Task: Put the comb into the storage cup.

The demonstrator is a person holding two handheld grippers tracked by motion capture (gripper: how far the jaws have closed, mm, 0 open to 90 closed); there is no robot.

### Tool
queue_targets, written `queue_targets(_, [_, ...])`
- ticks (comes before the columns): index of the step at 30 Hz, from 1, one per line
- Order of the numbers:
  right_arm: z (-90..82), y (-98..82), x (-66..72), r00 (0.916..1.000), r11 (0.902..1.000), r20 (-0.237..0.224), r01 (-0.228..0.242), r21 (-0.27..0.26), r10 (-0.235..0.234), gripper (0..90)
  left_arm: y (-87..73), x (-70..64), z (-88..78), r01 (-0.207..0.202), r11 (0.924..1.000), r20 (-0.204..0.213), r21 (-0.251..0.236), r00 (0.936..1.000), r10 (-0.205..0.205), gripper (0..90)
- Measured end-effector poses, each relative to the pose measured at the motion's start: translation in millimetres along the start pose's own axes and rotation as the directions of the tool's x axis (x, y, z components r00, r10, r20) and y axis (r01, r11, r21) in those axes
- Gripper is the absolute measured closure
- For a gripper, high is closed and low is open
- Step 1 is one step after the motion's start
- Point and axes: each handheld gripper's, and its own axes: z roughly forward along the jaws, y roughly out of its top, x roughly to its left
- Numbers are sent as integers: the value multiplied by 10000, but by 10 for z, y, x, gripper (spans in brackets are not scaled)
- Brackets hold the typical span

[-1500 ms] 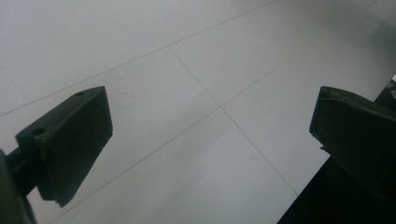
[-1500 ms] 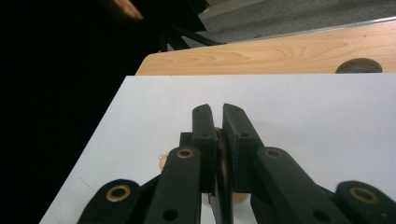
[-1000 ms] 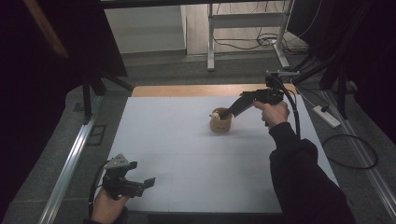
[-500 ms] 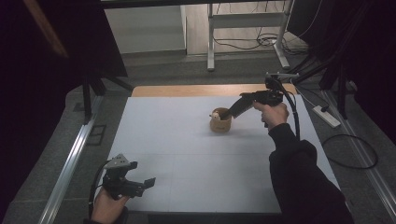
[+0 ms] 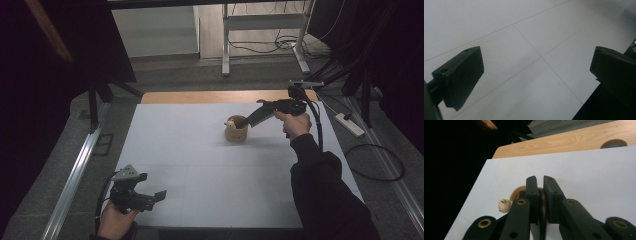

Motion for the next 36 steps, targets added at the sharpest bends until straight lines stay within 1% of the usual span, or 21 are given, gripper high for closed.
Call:
queue_targets(3, [-3, -3, -4, 10000, 10000, -4, 53, 18, -53, 823, 0, 0, 0, 4, 10000, 0, 6, 10000, -4, 0])
queue_targets(7, [3, -5, 13, 9995, 9996, 163, 280, 96, -281, 810, 0, 0, 0, 6, 10000, -9, 6, 10000, -6, 0])
queue_targets(12, [9, -9, 22, 9987, 9990, 293, 423, 108, -426, 789, 0, 1, 0, 14, 10000, -8, 4, 10000, -14, 0])
queue_targets(18, [-16, -3, 24, 9972, 9982, 449, 592, 120, -597, 740, 1, 0, 1, 10, 10000, -8, 15, 10000, -10, 0])
queue_targets(21, [-35, 1, 22, 9962, 9975, 528, 687, 147, -694, 698, 2, 0, 1, 2, 10000, -6, 35, 10000, -2, 0])
queue_targets(24, [-46, -2, 19, 9959, 9971, 521, 735, 193, -744, 674, 2, 0, 2, 3, 10000, -7, 40, 10000, -3, 0])
queue_targets(25, [-52, -3, 26, 9952, 9964, 523, 817, 229, -828, 647, 2, 0, 2, -1, 10000, -5, 44, 10000, 1, 0])
queue_targets(30, [-40, -16, 68, 9916, 9928, 583, 1134, 374, -1154, 574, 3, -1, 3, -4, 10000, -8, 49, 10000, 4, 0])
queue_targets(36, [0, -47, 133, 9790, 9832, 997, 1725, 596, -1778, 460, 2, 0, 2, 1, 10000, -2, 40, 10000, -1, 0])
